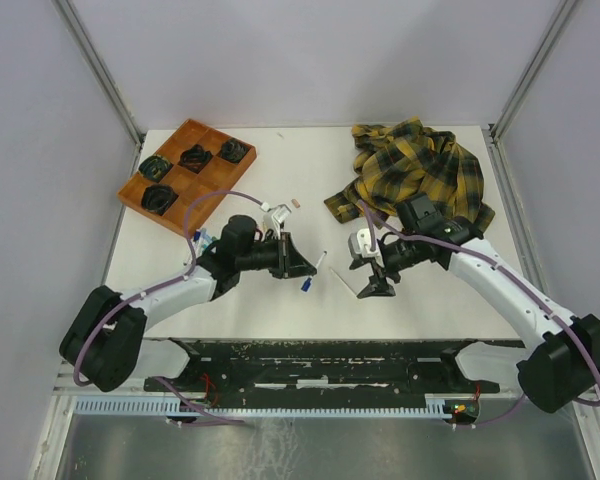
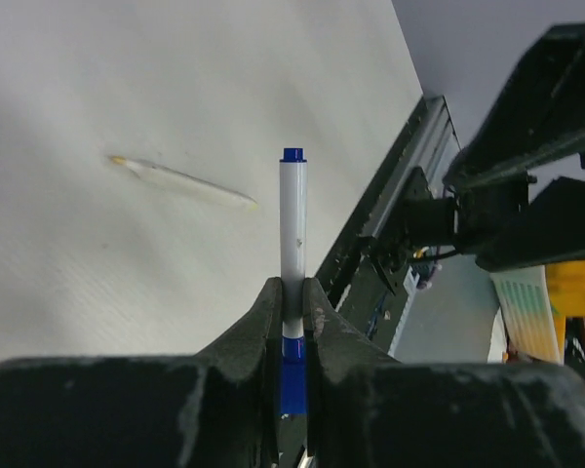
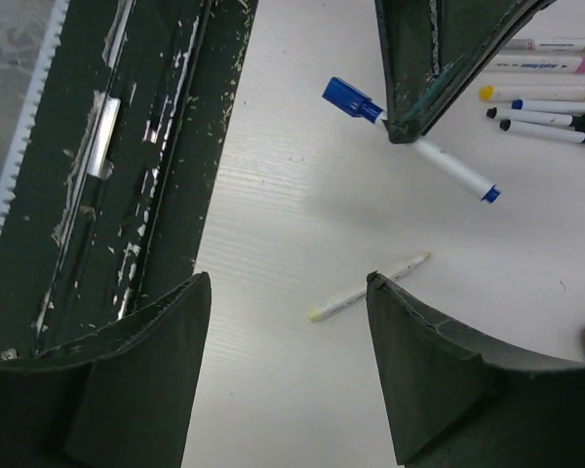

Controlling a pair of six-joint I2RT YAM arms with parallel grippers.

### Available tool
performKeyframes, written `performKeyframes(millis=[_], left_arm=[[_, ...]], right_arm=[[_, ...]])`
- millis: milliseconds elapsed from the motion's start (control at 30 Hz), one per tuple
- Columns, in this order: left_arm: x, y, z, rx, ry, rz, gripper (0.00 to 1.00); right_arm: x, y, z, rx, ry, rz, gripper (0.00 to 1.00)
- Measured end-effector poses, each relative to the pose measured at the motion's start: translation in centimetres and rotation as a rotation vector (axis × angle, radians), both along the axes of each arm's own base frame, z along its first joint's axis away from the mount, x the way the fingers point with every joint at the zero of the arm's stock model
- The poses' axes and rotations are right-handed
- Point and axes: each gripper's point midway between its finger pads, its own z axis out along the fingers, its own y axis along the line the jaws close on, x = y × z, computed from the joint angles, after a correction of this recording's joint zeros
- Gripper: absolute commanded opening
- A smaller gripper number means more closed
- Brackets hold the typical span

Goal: Open the pen caps
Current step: Pick up the pen from the center of the board.

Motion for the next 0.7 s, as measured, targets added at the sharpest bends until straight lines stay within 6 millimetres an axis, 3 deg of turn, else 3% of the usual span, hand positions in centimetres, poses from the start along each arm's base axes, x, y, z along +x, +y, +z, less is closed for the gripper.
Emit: performKeyframes(millis=[333,467,700], left_arm=[[-6.5,-4.5,-1.8,0.016,0.035,-0.280,0.03],[-7.8,-5.7,-2.4,0.033,0.026,-0.351,0.03],[-9.2,-6.7,-2.8,0.040,0.018,-0.424,0.03]], right_arm=[[-1.1,-0.1,-3.5,-0.111,-0.190,0.152,0.72],[-1.5,0.0,-4.4,-0.148,-0.234,0.196,0.71],[-2.4,0.3,-5.2,-0.174,-0.315,0.299,0.60]])
